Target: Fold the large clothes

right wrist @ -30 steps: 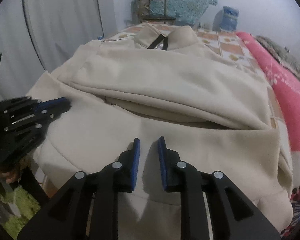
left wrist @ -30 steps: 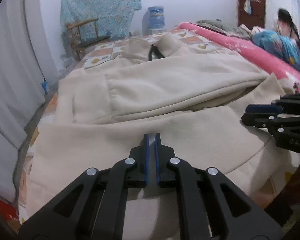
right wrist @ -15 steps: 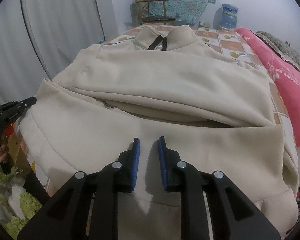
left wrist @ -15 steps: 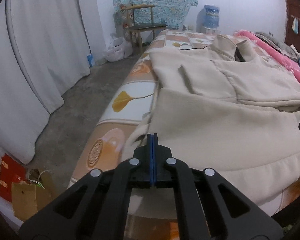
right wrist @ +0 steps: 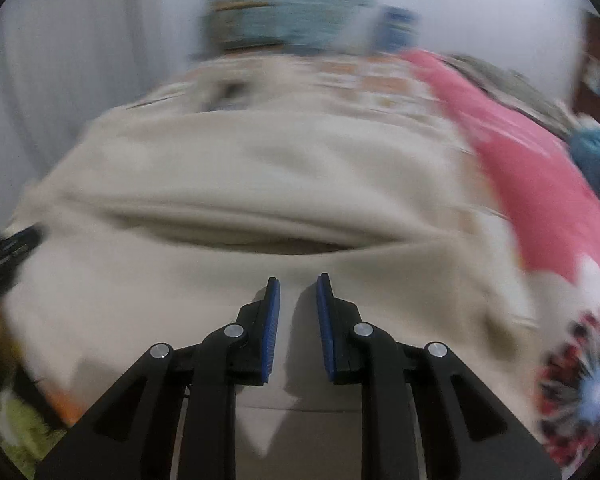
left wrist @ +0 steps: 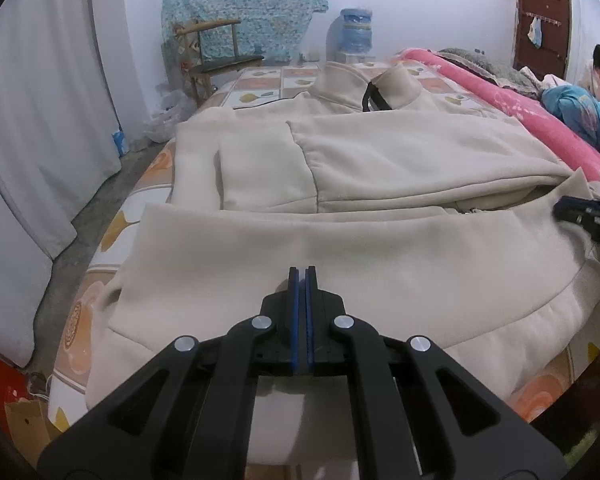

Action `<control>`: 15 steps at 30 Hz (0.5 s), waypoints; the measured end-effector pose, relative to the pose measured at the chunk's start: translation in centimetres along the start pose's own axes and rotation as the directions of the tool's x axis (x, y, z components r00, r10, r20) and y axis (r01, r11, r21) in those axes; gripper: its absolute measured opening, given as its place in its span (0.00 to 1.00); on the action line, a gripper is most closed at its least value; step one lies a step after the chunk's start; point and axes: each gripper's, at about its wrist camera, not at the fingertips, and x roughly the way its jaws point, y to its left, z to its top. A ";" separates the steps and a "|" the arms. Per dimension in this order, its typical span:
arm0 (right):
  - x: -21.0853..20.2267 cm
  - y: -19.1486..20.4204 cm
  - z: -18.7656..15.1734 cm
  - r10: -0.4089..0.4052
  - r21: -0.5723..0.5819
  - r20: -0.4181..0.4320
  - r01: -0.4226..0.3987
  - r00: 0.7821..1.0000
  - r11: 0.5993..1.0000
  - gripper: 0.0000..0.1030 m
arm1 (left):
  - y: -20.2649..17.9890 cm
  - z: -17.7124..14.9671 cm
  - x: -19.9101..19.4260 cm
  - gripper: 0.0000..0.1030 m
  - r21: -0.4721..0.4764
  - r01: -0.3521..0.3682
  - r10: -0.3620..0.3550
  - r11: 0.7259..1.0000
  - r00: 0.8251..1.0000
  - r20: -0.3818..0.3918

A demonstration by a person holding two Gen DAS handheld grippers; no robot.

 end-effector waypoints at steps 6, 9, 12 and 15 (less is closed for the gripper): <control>0.0 -4.7 -0.1 -0.002 0.140 0.003 0.002 1.000 0.990 0.03 | -0.3 0.1 0.2 0.03 0.018 -0.021 0.021 1.000 1.000 -0.001; -0.6 -3.9 0.1 -0.038 0.119 0.001 0.038 0.999 0.992 0.08 | -0.4 0.3 0.1 0.03 0.025 -0.030 0.030 0.999 0.999 -0.012; -2.5 -2.7 0.0 -0.013 0.083 0.035 0.010 0.999 0.996 0.22 | -0.6 0.5 0.2 0.03 0.029 -0.040 0.041 0.999 0.999 -0.029; -4.1 -1.2 -0.3 0.034 0.024 0.060 -0.035 0.998 0.999 0.37 | -0.9 0.7 0.3 0.03 0.041 -0.059 0.061 0.997 0.997 -0.041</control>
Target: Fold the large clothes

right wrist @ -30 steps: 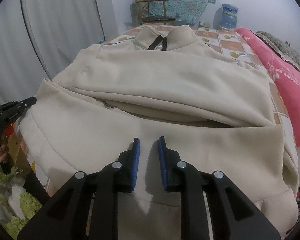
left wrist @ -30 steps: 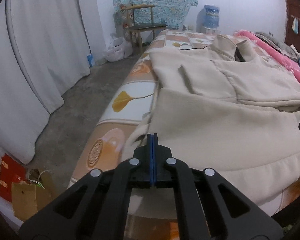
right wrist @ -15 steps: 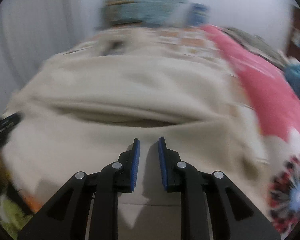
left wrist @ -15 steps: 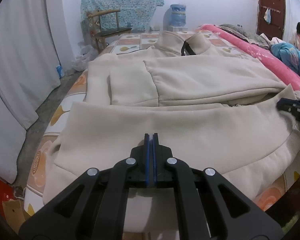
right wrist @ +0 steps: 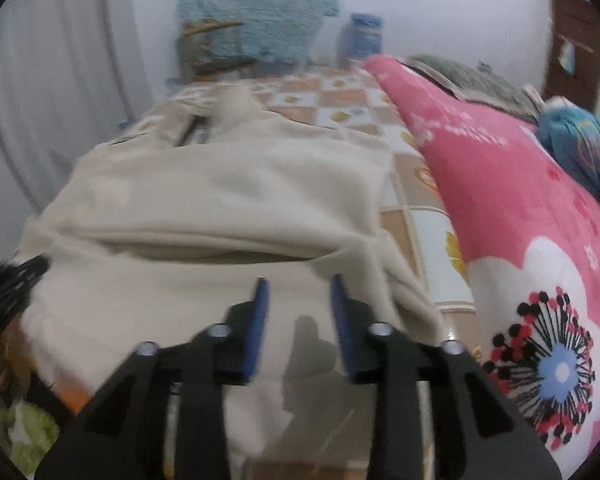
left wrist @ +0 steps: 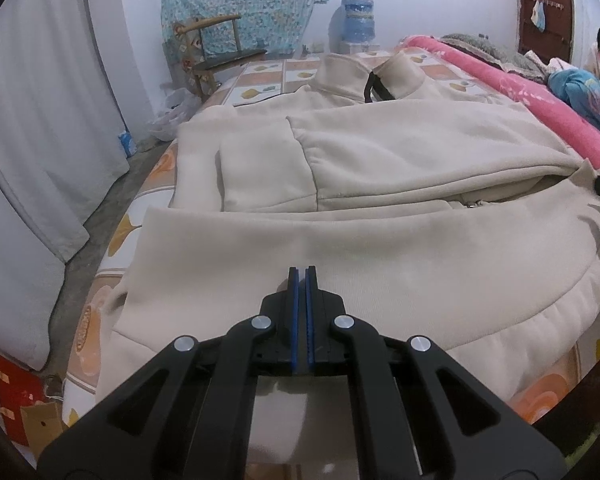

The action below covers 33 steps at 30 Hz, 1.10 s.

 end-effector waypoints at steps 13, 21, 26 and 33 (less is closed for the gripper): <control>0.0 2.2 -2.6 -0.001 -0.073 -0.058 -0.003 0.998 0.997 0.52 | -0.9 0.8 0.2 0.16 0.051 -0.098 0.101 0.994 0.994 -0.052; 0.9 4.8 -3.8 0.033 -0.161 -0.074 -0.045 0.997 0.986 0.71 | -0.1 1.0 0.3 0.41 0.022 -0.153 0.154 0.988 0.985 -0.074; 1.0 4.1 -3.6 0.047 -0.111 -0.082 -0.056 0.996 0.992 0.74 | 0.2 1.0 0.3 0.52 0.021 -0.177 0.178 0.984 0.981 -0.076; 0.0 5.2 -2.6 0.068 -0.124 -0.055 -0.074 0.996 0.990 0.74 | 0.1 1.1 0.3 0.53 0.027 -0.190 0.192 0.981 0.978 -0.079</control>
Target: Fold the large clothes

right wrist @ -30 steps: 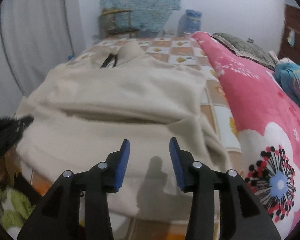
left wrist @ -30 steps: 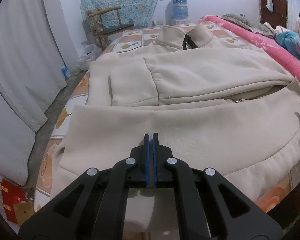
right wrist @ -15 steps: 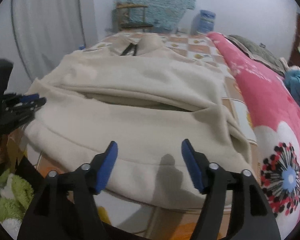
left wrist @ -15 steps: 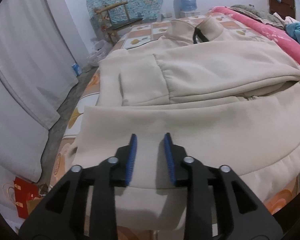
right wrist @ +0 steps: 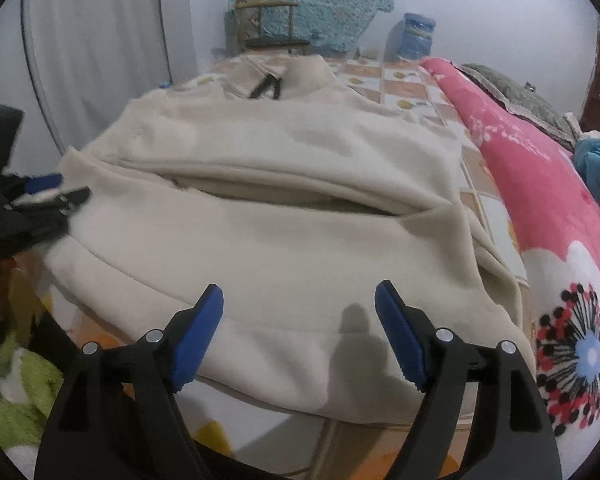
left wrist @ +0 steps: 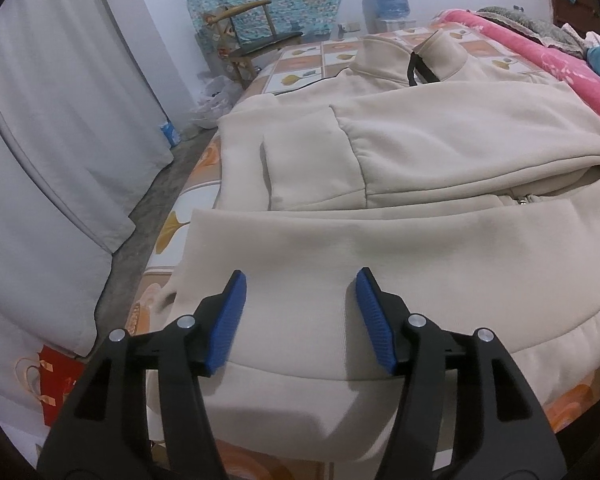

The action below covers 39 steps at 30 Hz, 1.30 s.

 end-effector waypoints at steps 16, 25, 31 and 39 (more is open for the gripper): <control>2.5 1.6 0.1 0.063 0.009 -0.039 -0.063 0.997 0.998 0.78 | 0.3 -0.1 0.2 0.67 -0.004 -0.018 0.018 1.000 1.000 0.009; 2.8 1.6 0.8 0.055 0.038 -0.079 -0.052 0.995 0.998 0.80 | 2.4 0.0 0.6 0.79 -0.036 0.035 -0.035 0.999 0.999 0.022; 1.0 0.7 3.8 0.062 0.081 -0.074 -0.056 0.995 0.995 0.80 | 5.9 3.0 -1.4 0.79 -0.042 0.079 -0.075 0.996 0.994 0.083; -0.7 -3.2 13.2 0.185 0.110 -0.022 -0.181 0.983 0.977 0.81 | 10.6 11.9 -2.2 0.79 -0.112 0.281 -0.263 0.953 0.953 0.151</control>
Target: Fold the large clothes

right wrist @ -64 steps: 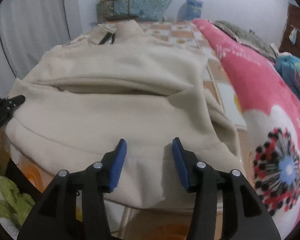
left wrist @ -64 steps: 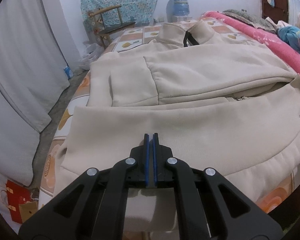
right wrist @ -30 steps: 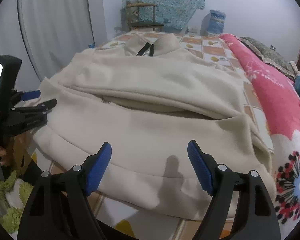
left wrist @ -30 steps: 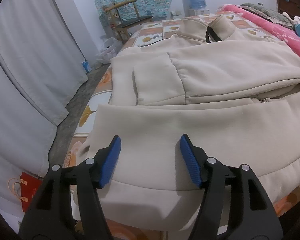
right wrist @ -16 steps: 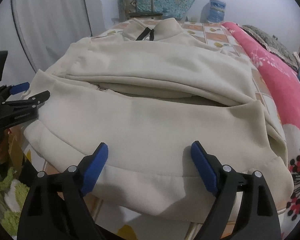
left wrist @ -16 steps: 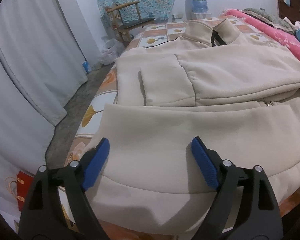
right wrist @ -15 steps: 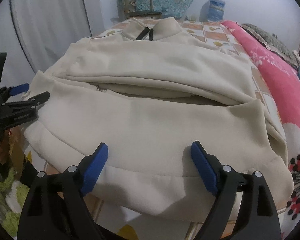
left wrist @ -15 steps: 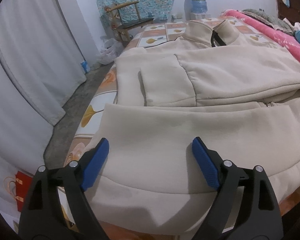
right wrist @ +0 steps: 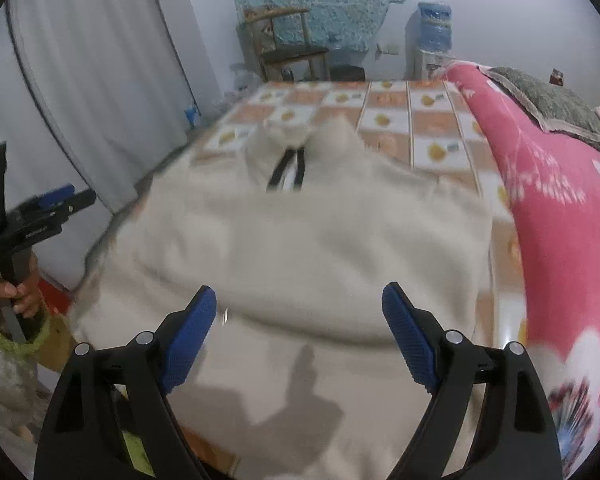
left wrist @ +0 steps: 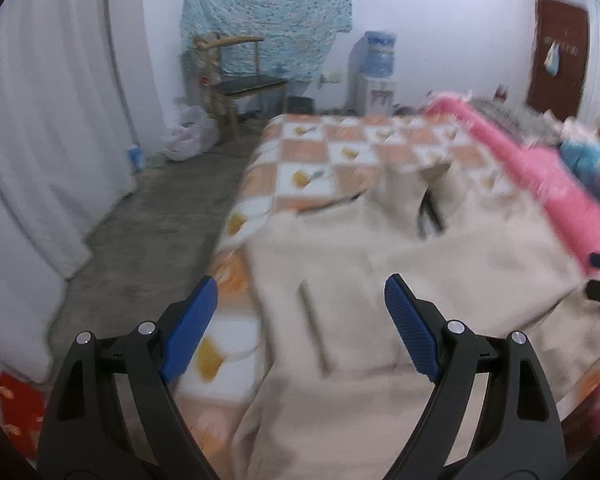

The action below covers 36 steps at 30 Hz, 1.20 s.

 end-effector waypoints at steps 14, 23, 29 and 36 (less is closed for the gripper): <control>16.2 -9.7 17.1 0.238 0.365 -0.172 -0.163 0.956 0.917 0.83 | -4.1 11.7 18.1 0.73 -0.155 0.266 -0.285 0.952 0.951 -0.117; 25.2 -8.7 19.7 0.065 0.241 -0.291 0.008 0.954 0.971 0.65 | -9.2 11.8 26.7 0.42 -0.059 0.156 -0.166 0.986 0.949 -0.267; 24.6 -8.3 18.5 0.097 0.179 -0.316 -0.041 0.944 0.983 0.24 | -9.7 10.8 25.4 0.17 -0.017 0.183 -0.180 0.983 0.946 -0.270; 18.7 -5.1 16.4 0.047 -0.015 -0.283 -0.053 0.958 0.998 0.12 | -10.1 9.4 19.6 0.11 0.100 0.240 -0.212 0.966 0.950 -0.231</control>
